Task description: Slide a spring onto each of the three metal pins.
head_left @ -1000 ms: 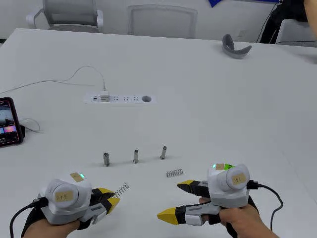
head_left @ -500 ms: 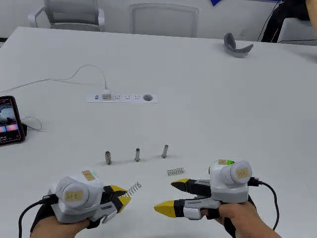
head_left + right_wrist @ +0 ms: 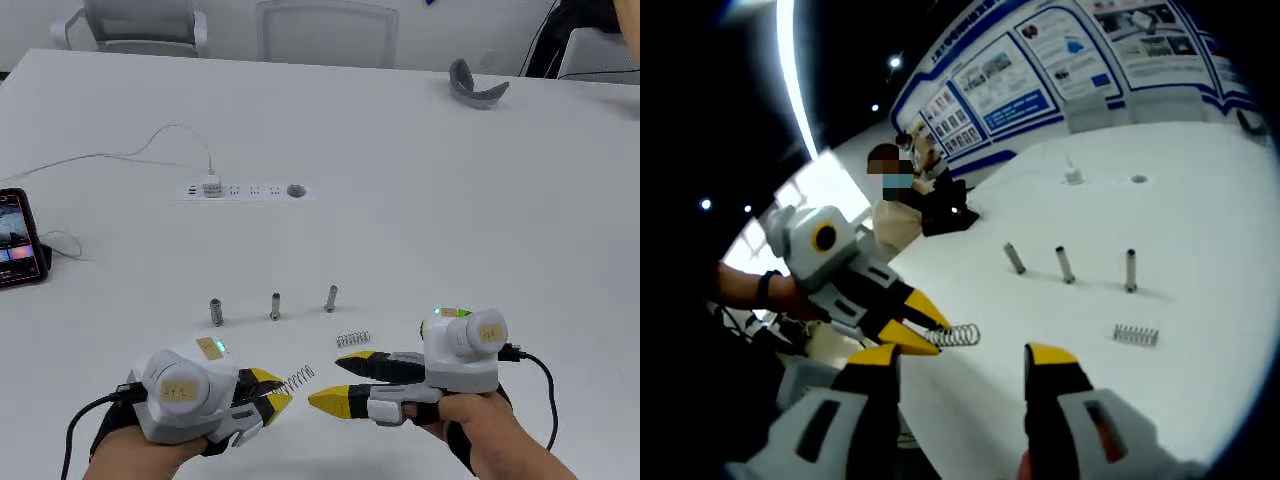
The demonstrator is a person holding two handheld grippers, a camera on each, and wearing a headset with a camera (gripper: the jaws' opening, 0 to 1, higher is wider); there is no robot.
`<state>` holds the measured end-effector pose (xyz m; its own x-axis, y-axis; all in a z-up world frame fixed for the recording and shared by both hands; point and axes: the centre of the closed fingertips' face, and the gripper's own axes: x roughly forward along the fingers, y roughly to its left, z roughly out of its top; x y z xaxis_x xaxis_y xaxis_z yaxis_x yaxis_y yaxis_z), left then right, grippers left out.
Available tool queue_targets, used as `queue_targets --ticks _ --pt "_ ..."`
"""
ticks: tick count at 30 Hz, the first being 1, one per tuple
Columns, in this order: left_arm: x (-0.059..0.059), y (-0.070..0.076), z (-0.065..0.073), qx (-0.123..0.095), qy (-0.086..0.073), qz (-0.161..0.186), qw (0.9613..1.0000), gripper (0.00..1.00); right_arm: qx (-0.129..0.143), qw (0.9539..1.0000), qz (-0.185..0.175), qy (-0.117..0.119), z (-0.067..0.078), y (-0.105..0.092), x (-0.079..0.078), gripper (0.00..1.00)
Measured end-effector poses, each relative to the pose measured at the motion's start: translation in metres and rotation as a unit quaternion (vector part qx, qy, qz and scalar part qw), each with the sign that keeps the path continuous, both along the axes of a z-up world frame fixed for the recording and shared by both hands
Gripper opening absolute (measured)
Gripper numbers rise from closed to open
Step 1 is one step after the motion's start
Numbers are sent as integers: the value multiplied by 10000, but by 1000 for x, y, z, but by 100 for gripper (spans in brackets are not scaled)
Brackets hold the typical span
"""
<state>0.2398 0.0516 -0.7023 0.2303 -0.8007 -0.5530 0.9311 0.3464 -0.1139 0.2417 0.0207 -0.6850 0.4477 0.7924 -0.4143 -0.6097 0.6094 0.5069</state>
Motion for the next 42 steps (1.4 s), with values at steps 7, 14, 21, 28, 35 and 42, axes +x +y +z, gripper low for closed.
queue_targets --ticks 7,14,21,28,35,42 --pt "-2 -3 4 -31 -27 -53 10000 10 158 9998 3 77 2 3 0 43" --pt "-6 -8 8 -49 -78 -163 9998 10 370 9991 -31 192 4 6 1 35" --pt "-11 -14 12 -88 -105 -277 9995 10 480 9984 28 294 4 11 -1 27" --pt "-11 -13 11 -53 -120 -336 9993 10 589 9976 46 350 7 10 0 19" --pt "-12 -13 12 -29 -146 -400 9991 10 648 9971 139 382 10 11 -1 15" --pt "-12 -15 11 -12 -149 -496 9987 10 617 9970 313 358 16 12 -4 13"
